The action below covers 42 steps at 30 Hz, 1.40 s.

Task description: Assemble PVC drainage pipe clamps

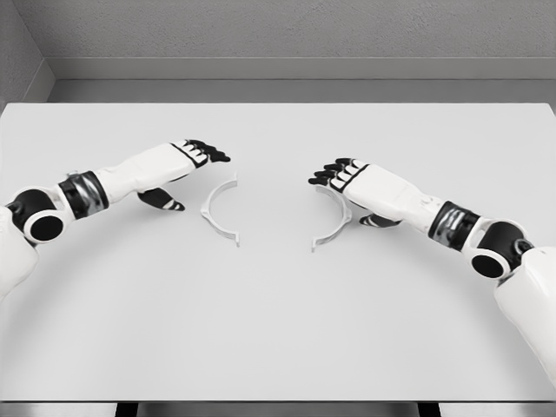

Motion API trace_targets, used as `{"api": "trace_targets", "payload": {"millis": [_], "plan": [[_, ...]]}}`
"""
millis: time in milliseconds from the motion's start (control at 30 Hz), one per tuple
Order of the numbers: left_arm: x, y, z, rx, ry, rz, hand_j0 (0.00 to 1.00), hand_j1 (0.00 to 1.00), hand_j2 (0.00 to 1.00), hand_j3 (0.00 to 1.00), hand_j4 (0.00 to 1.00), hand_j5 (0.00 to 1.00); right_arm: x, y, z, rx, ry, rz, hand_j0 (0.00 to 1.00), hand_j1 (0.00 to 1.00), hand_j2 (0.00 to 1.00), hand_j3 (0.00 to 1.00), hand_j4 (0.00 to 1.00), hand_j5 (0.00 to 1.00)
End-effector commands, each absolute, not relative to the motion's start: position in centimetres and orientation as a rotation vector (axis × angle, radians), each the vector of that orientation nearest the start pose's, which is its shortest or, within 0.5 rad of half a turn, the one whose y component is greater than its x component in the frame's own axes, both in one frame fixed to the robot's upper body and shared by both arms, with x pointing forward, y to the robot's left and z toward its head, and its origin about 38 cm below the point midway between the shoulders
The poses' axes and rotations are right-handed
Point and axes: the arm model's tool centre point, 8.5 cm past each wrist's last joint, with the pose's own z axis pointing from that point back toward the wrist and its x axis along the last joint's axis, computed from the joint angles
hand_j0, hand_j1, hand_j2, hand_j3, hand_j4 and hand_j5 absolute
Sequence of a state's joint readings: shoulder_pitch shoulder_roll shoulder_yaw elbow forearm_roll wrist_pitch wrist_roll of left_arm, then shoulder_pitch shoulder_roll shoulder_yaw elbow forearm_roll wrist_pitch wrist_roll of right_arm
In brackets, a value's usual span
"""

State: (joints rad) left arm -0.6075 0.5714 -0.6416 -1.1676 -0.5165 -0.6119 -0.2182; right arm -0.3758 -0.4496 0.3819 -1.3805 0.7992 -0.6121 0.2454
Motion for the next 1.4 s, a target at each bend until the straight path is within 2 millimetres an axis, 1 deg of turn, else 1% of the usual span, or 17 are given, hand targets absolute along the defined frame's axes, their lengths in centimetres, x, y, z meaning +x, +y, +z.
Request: {"api": "trace_targets", "payload": {"millis": [0,67,100,200,233,300,333,433,567,767,800,1033,1067,1167,1267,1333,1367], "plan": [[46.3,25.4,13.7,0.355,-1.62,-1.806,1.0,1.0,1.0,1.0,1.0,1.0,42.2,-22.5,12.4,-0.473,-1.674,1.851,1.0,1.0,1.0,1.0,1.0,1.0],[46.3,25.2,13.8,0.355,-1.622,-1.808,1.0,1.0,1.0,1.0,1.0,1.0,42.3,-22.1,12.4,-0.465,-1.679,1.856,1.0,1.0,1.0,1.0,1.0,1.0],[46.3,24.8,13.6,0.349,-1.627,-1.809,1.0,1.0,1.0,1.0,1.0,1.0,42.3,-22.0,12.4,-0.462,-1.679,1.86,1.0,1.0,1.0,1.0,1.0,1.0],[46.4,24.6,13.6,0.347,-1.631,-1.808,1.0,1.0,1.0,1.0,1.0,1.0,42.5,-22.1,12.3,-0.462,-1.67,1.863,1.0,1.0,1.0,1.0,1.0,1.0],[46.3,24.1,13.5,0.338,-1.638,-1.807,1.0,1.0,1.0,1.0,1.0,1.0,42.6,-22.0,12.2,-0.461,-1.668,1.864,1.0,1.0,1.0,1.0,1.0,1.0],[46.3,23.9,13.4,0.339,-1.637,-1.815,1.0,1.0,1.0,1.0,1.0,1.0,42.7,-21.8,12.2,-0.457,-1.668,1.868,1.0,1.0,1.0,1.0,1.0,1.0],[46.3,23.8,13.4,0.338,-1.638,-1.815,1.0,1.0,1.0,1.0,1.0,1.0,42.7,-21.3,12.2,-0.447,-1.68,1.86,1.0,1.0,1.0,1.0,1.0,1.0],[46.3,23.3,13.3,0.329,-1.646,-1.814,1.0,1.0,1.0,1.0,1.0,1.0,42.9,-21.2,12.1,-0.447,-1.679,1.857,1.0,1.0,1.0,1.0,1.0,1.0],[46.3,23.2,13.3,0.325,-1.642,-1.818,1.0,1.0,1.0,1.0,1.0,1.0,42.9,-21.2,12.2,-0.452,-1.678,1.863,1.0,1.0,1.0,1.0,1.0,1.0],[46.3,22.6,13.4,0.315,-1.652,-1.819,1.0,1.0,1.0,1.0,1.0,1.0,43.4,-21.0,12.1,-0.45,-1.672,1.86,1.0,1.0,1.0,1.0,1.0,1.0],[46.3,21.9,13.3,0.302,-1.665,-1.814,1.0,1.0,1.0,1.0,1.0,1.0,43.4,-21.0,12.1,-0.448,-1.673,1.857,1.0,1.0,1.0,1.0,1.0,1.0],[46.4,21.0,13.3,0.287,-1.681,-1.81,1.0,1.0,1.0,1.0,1.0,1.0,43.2,-20.0,12.0,-0.43,-1.685,1.871,1.0,1.0,1.0,1.0,1.0,1.0],[46.3,20.6,13.3,0.28,-1.689,-1.808,1.0,1.0,1.0,1.0,1.0,1.0,43.2,-19.9,12.0,-0.429,-1.688,1.872,1.0,1.0,1.0,1.0,1.0,1.0],[46.3,20.5,13.3,0.279,-1.692,-1.81,1.0,1.0,1.0,1.0,1.0,1.0,43.1,-19.1,12.0,-0.416,-1.704,1.864,1.0,1.0,1.0,1.0,1.0,1.0],[46.4,20.5,13.4,0.281,-1.693,-1.81,1.0,1.0,1.0,1.0,1.0,1.0,43.1,-19.0,12.0,-0.413,-1.704,1.868,1.0,1.0,1.0,1.0,1.0,1.0],[46.4,20.5,13.5,0.282,-1.694,-1.811,1.0,1.0,1.0,1.0,1.0,1.0,43.0,-18.7,12.8,-0.424,-1.73,1.87,1.0,1.0,1.0,1.0,1.0,1.0],[46.4,20.5,13.5,0.282,-1.694,-1.811,1.0,1.0,1.0,1.0,1.0,1.0,43.0,-18.7,12.9,-0.424,-1.732,1.868,1.0,1.0,1.0,1.0,1.0,1.0]]}}
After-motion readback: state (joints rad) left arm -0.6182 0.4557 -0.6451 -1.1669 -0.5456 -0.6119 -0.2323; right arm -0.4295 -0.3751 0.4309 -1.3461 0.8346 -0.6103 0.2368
